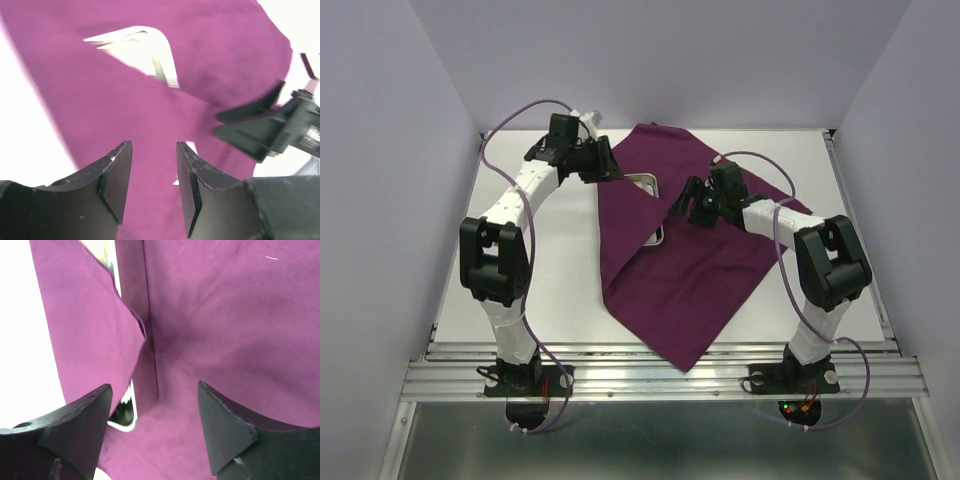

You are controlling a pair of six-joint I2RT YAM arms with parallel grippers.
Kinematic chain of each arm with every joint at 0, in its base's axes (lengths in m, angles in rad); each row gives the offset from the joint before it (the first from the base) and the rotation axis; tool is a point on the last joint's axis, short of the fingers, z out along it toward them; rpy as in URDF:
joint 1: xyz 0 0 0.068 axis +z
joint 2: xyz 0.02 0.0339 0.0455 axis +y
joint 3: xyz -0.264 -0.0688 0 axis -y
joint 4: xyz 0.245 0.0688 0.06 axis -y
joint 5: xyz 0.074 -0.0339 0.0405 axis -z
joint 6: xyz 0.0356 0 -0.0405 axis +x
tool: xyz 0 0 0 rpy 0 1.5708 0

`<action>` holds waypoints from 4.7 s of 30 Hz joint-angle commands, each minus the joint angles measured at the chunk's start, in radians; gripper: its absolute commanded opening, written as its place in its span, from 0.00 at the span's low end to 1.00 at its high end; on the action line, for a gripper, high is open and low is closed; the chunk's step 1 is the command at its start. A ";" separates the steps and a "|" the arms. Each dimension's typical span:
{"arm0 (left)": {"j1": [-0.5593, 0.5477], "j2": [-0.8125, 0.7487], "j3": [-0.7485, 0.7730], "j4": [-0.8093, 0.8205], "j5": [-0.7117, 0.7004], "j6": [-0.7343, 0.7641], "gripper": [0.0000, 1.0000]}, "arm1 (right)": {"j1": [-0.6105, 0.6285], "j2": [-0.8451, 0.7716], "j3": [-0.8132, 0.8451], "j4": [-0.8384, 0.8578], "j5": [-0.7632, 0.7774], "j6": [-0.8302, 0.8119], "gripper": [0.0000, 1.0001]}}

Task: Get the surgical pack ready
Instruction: Pack the surgical kit at the center of the board.

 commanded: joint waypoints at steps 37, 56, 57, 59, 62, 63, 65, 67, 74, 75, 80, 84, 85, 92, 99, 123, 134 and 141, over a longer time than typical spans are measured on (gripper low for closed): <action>0.166 0.024 -0.352 0.077 -0.114 0.017 0.48 | -0.004 0.877 1.151 0.026 -0.461 0.005 0.36; 0.165 0.042 -0.344 0.085 -0.060 0.017 0.48 | -0.004 0.827 1.128 0.040 -0.533 -0.004 0.30; 0.165 0.042 -0.344 0.085 -0.059 0.017 0.48 | -0.004 0.822 1.128 0.039 -0.530 -0.004 0.30; 0.163 0.039 -0.345 0.086 -0.059 0.015 0.48 | -0.004 0.805 1.114 0.039 -0.514 -0.003 0.31; 0.163 0.036 -0.344 0.086 -0.059 0.015 0.48 | -0.004 0.787 1.100 0.039 -0.513 -0.006 0.31; 0.163 0.037 -0.342 0.086 -0.057 0.014 0.48 | -0.004 0.784 1.100 0.036 -0.514 -0.006 0.31; 0.162 0.039 -0.341 0.086 -0.052 0.014 0.48 | -0.004 0.779 1.105 0.033 -0.525 -0.004 0.31; 0.160 0.040 -0.344 0.089 -0.051 0.011 0.48 | -0.004 0.790 1.104 0.025 -0.545 -0.001 0.31; 0.151 0.047 -0.341 0.097 -0.039 0.002 0.48 | -0.004 0.794 1.062 0.025 -0.603 -0.018 0.33; 0.149 0.047 -0.339 0.097 -0.039 0.000 0.48 | -0.004 0.791 1.055 0.025 -0.593 -0.023 0.34; 0.148 0.044 -0.333 0.092 -0.042 0.002 0.48 | -0.004 0.767 1.048 0.019 -0.547 -0.029 0.38; 0.146 0.034 -0.335 0.086 -0.045 0.003 0.48 | -0.036 0.645 0.953 0.022 -0.391 -0.035 0.51; 0.146 0.033 -0.336 0.086 -0.045 0.003 0.48 | -0.036 0.617 0.906 0.022 -0.311 -0.036 0.56; 0.131 0.024 -0.344 0.083 -0.040 0.005 0.48 | -0.101 0.380 0.708 0.013 -0.203 -0.079 0.65; 0.125 0.002 -0.349 0.082 -0.051 0.006 0.48 | -0.110 0.198 0.359 -0.005 -0.234 -0.106 0.65; 0.125 -0.027 -0.318 0.043 -0.086 0.005 0.48 | -0.030 0.251 0.188 0.140 -0.386 -0.035 0.29; 0.110 -0.111 -0.223 -0.059 -0.244 0.034 0.48 | -0.030 0.185 0.160 0.148 -0.226 -0.026 0.01; 0.039 -0.125 -0.135 -0.113 -0.269 0.049 0.49 | -0.030 0.176 0.122 0.143 -0.189 -0.029 0.01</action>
